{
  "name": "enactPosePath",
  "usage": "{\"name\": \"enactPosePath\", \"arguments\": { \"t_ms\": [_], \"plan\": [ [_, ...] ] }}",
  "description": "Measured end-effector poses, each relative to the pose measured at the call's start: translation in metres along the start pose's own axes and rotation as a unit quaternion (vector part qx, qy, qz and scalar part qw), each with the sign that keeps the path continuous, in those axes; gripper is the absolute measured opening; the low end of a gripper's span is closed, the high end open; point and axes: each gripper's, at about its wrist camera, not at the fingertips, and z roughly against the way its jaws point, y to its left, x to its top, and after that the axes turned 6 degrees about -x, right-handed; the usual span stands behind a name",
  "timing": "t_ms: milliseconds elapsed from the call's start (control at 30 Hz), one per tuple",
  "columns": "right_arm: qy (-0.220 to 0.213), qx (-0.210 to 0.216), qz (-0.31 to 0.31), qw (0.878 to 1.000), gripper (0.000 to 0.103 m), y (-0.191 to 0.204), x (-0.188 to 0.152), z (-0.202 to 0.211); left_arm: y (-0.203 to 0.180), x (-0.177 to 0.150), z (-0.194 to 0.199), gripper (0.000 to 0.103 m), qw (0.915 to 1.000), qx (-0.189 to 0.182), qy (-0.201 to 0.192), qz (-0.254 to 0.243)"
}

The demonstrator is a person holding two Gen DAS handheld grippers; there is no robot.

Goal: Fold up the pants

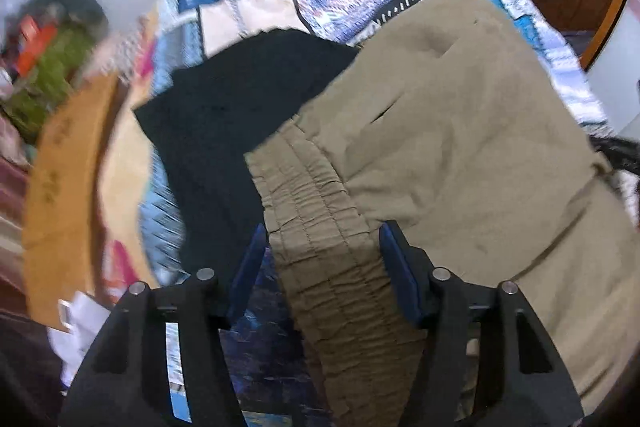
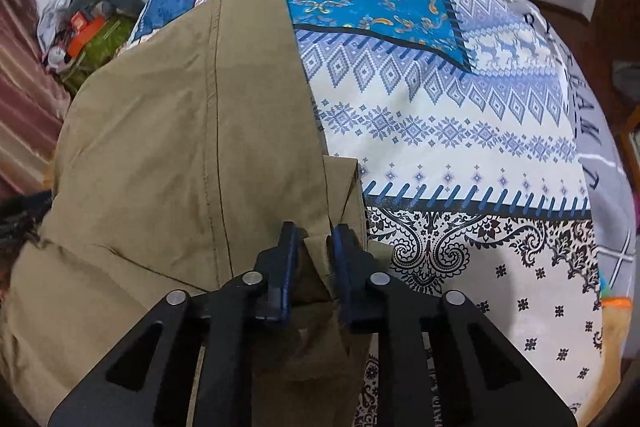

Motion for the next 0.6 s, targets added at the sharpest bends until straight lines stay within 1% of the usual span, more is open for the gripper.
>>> {"name": "enactPosePath", "arguments": {
  "t_ms": [33,100,200,333,400,433,467,500,533,600],
  "plan": [
    [-0.001,-0.008,0.009,1.0,0.014,0.002,0.0,0.0,-0.002,-0.001,0.0,0.061,0.9999,0.012,-0.004,-0.006],
    [-0.003,-0.028,0.026,0.999,0.014,0.008,-0.001,-0.001,0.001,-0.001,-0.001,0.061,0.9999,0.013,-0.005,-0.006],
    [0.0,-0.045,0.036,0.998,0.014,0.012,0.0,-0.004,0.008,-0.001,-0.005,0.062,1.0,-0.007,0.0,0.006],
    [0.008,-0.058,0.049,0.997,0.014,0.016,0.005,0.002,0.003,0.002,0.006,0.062,0.9996,-0.014,-0.005,-0.025],
    [0.007,-0.078,0.068,0.995,0.017,0.021,0.006,0.014,0.002,0.006,0.022,0.064,0.999,-0.007,-0.016,-0.04],
    [0.007,-0.087,0.079,0.993,0.018,0.024,0.007,0.02,0.002,0.007,0.029,0.067,0.9988,-0.005,-0.024,-0.043],
    [0.007,-0.091,0.085,0.992,0.022,0.026,0.007,0.024,0.005,0.01,0.039,0.073,0.9986,-0.006,-0.036,-0.04],
    [0.007,-0.097,0.091,0.991,0.028,0.028,0.007,0.03,0.008,0.013,0.046,0.076,0.9984,-0.006,-0.044,-0.034],
    [0.004,-0.099,0.096,0.99,0.032,0.031,0.008,0.037,0.013,0.017,0.054,0.08,0.998,-0.006,-0.058,-0.025],
    [-0.017,-0.09,0.102,0.991,0.048,0.034,0.01,0.055,0.021,0.023,0.065,0.083,0.9967,0.001,-0.08,-0.012]
  ]
}}
